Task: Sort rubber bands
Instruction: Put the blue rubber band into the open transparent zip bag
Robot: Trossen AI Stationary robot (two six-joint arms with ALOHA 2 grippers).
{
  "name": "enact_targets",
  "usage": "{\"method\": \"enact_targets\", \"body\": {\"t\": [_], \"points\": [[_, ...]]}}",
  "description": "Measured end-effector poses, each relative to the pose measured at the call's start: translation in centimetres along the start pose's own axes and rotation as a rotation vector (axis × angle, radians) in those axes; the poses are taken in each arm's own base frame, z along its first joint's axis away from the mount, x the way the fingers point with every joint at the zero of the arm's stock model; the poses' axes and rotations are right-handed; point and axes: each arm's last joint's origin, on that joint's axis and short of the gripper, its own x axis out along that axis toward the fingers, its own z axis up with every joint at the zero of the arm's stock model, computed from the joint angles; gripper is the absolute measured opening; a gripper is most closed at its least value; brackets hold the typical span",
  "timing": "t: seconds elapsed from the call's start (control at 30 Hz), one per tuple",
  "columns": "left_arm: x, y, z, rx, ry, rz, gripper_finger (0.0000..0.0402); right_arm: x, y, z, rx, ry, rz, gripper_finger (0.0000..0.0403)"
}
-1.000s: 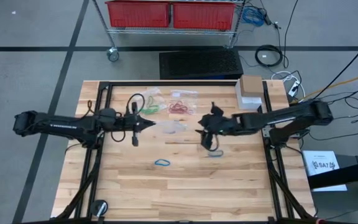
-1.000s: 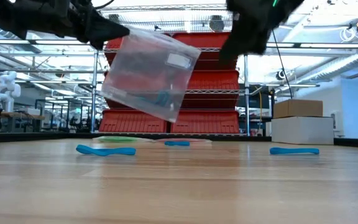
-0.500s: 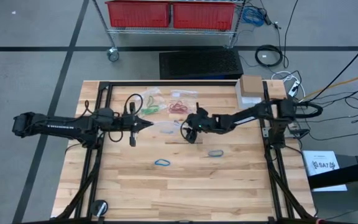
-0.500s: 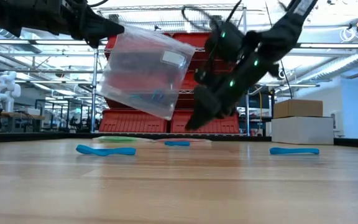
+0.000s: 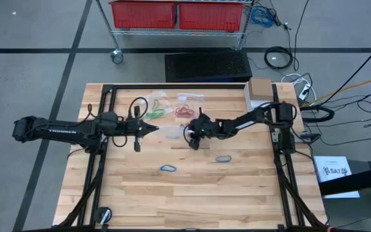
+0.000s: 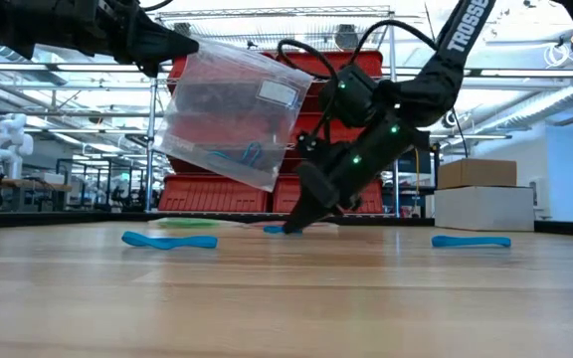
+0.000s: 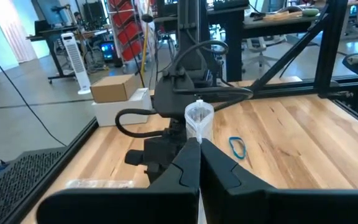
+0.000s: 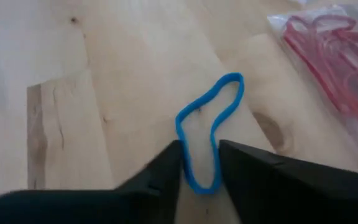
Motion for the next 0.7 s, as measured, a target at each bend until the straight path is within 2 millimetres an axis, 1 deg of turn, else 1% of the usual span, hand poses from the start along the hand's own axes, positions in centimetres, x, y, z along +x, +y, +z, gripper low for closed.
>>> {"method": "enact_targets", "body": {"t": [0.1, 0.13, 0.17, 0.23, 0.3, 0.47, 0.6, 0.7], "points": [[0.0, 0.0, 0.0, 0.000, 0.000, 0.000, 0.0002, 0.0, 0.0, 0.4, -0.008, 0.000, -0.002, 0.0046], [0.0, 0.0, 0.0, 0.000, 0.001, 0.000, 0.0002, -0.2, 0.1, 0.5, -0.010, 0.007, 0.002, 0.0024], [0.0, 0.0, 0.0, 0.000, 0.002, 0.000, 0.0002, -0.5, 0.1, 0.7, -0.016, 0.016, 0.005, 0.0013], [0.0, 0.0, 0.0, 0.000, 0.005, 0.000, 0.0002, -1.5, 0.4, 0.8, -0.030, 0.052, 0.018, 0.0011], [0.0, 0.0, -0.1, 0.000, 0.013, 0.004, 0.0002, -3.0, 0.7, 1.5, -0.041, 0.070, 0.020, 0.0009], [0.0, 0.0, -0.2, -0.001, 0.018, 0.009, 0.0002, -7.6, 1.8, 2.9, -0.114, 0.094, -0.064, 0.0002], [0.0, 0.1, -0.5, -0.002, 0.054, 0.036, 0.0002, -11.9, 2.9, 4.1, -0.145, 0.042, -0.079, 0.0001], [0.0, 0.1, -0.9, -0.001, 0.101, 0.049, 0.0002, -14.6, 3.7, 4.9, -0.184, -0.026, -0.104, 0.0001]]}}
